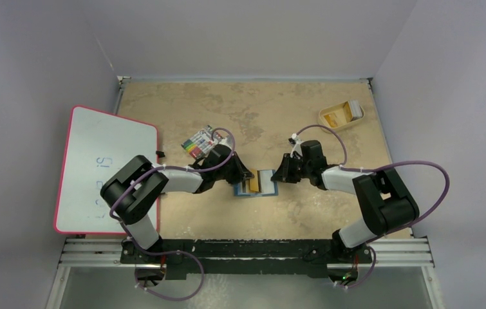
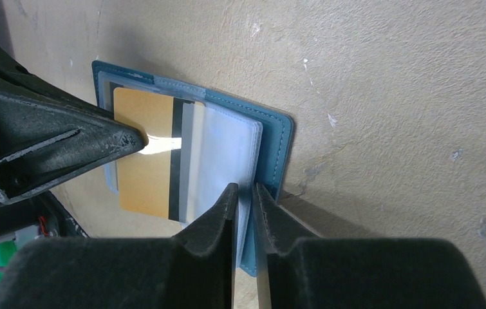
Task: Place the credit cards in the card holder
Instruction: Insert the credit card into the card holder.
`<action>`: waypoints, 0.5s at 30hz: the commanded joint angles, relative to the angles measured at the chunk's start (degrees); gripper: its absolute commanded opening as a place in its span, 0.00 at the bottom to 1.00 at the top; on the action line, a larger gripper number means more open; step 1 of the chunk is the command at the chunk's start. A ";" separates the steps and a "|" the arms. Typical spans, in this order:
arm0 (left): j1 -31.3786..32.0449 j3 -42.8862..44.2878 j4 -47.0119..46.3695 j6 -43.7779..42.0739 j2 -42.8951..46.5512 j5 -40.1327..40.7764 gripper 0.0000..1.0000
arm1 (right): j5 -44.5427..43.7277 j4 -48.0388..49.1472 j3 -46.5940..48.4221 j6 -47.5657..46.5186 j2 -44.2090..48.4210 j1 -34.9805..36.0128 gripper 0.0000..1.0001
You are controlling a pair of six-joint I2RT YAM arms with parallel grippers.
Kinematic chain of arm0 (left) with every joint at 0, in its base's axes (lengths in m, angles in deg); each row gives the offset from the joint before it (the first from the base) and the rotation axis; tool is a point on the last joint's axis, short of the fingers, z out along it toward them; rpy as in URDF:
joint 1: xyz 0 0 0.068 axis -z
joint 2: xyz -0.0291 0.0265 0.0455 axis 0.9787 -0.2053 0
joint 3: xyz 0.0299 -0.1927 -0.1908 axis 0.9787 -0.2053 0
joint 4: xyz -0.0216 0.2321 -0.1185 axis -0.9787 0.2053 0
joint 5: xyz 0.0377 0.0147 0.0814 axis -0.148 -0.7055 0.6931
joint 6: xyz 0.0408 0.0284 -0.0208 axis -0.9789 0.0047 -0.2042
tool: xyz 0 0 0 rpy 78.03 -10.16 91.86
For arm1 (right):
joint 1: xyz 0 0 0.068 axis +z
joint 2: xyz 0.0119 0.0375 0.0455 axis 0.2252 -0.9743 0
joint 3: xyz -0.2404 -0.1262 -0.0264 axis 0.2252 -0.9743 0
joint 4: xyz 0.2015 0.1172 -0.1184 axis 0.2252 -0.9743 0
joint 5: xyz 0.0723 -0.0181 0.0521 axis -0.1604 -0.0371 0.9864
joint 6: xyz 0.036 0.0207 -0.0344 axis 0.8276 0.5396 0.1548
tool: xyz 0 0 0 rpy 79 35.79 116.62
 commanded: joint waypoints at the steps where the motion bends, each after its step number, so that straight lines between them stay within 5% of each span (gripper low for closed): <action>1: 0.51 -0.06 2.36 0.62 -0.94 -1.92 0.00 | 0.30 0.45 -1.00 -0.85 -0.90 0.16 0.15; 8: 0.96 -0.43 5.64 0.82 0.50 -0.60 0.00 | 0.13 0.64 -1.04 -0.60 -0.92 0.17 0.15; 15: 1.37 -2.20 -2.51 4.70 -1.39 0.27 0.03 | 1.63 1.42 -0.89 0.51 -1.37 0.18 0.16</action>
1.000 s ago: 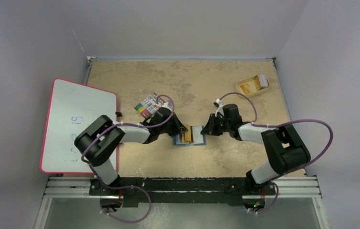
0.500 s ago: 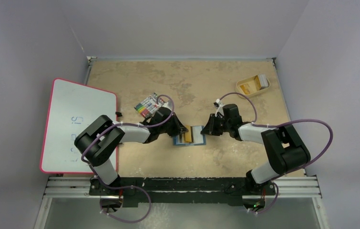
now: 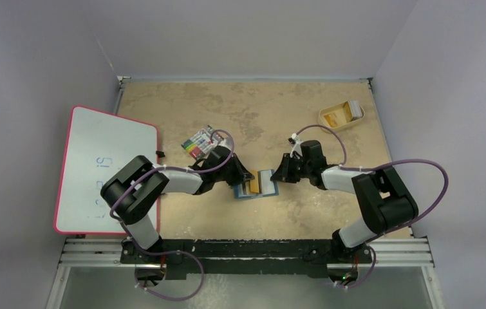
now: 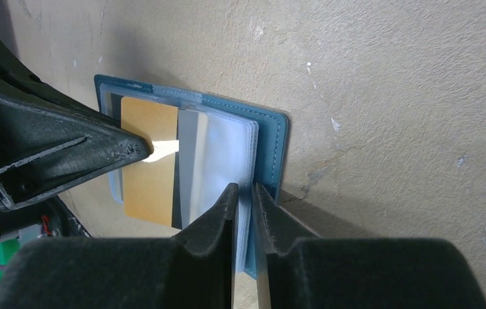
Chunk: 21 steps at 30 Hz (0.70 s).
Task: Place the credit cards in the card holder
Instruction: Insert the credit card into the card holder.
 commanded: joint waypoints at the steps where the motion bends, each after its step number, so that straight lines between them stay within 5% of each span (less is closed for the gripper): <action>1: 1.34 -1.34 -2.74 2.49 -1.78 1.24 0.03 | 1.20 0.78 -1.00 0.55 -0.71 0.23 0.16; 14: 2.39 1.99 9.04 0.71 1.92 8.14 0.30 | 3.02 1.25 -1.38 0.31 -0.23 0.25 0.18; 21: 2.43 3.34 14.99 -1.47 3.64 11.19 0.37 | 1.91 0.83 -2.22 0.41 0.59 0.23 0.19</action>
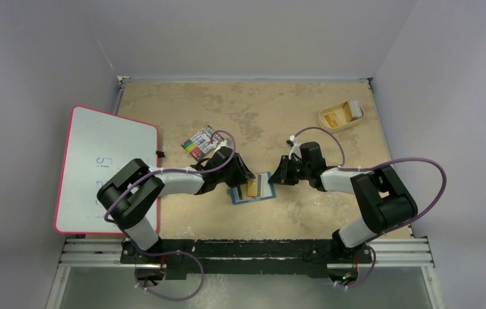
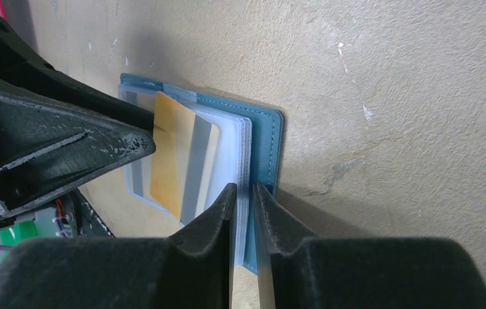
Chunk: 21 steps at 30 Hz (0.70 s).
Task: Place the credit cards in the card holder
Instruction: Insert the credit card into the card holder.
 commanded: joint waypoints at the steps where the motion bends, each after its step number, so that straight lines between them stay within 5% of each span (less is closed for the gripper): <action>1: -0.02 1.25 7.17 -2.99 1.65 4.31 0.37 | -1.06 -1.17 -1.19 -0.74 1.12 0.01 0.19; 21: 0.92 4.80 14.16 -3.99 4.44 7.65 0.41 | -3.70 -6.47 0.72 -2.02 4.64 -0.03 0.25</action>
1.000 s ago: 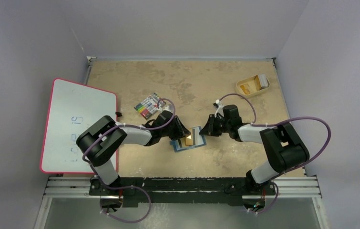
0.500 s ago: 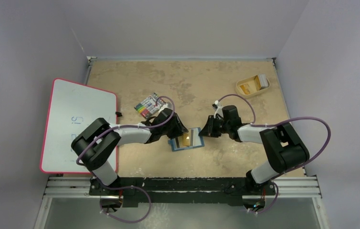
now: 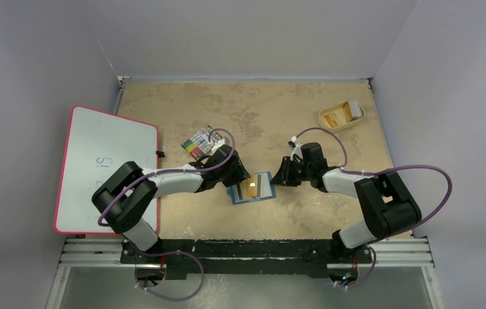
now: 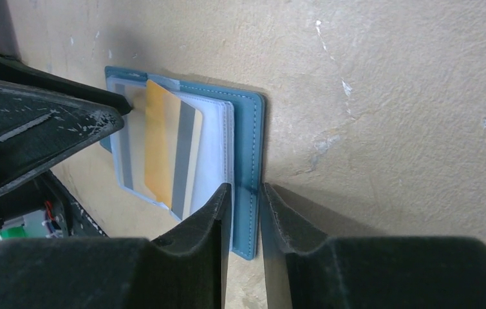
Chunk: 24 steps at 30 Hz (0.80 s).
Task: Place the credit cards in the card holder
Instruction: Insert the credit card into the card holder.
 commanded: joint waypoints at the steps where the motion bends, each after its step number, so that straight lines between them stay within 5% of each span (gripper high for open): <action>1: 0.53 2.40 3.26 -1.76 1.37 1.81 0.41 | -1.67 -2.34 0.71 -0.93 2.30 0.03 0.25; 24: 5.88 1.03 -2.40 6.72 -2.45 -1.56 0.42 | 2.26 0.47 -2.48 0.05 2.37 -0.03 0.18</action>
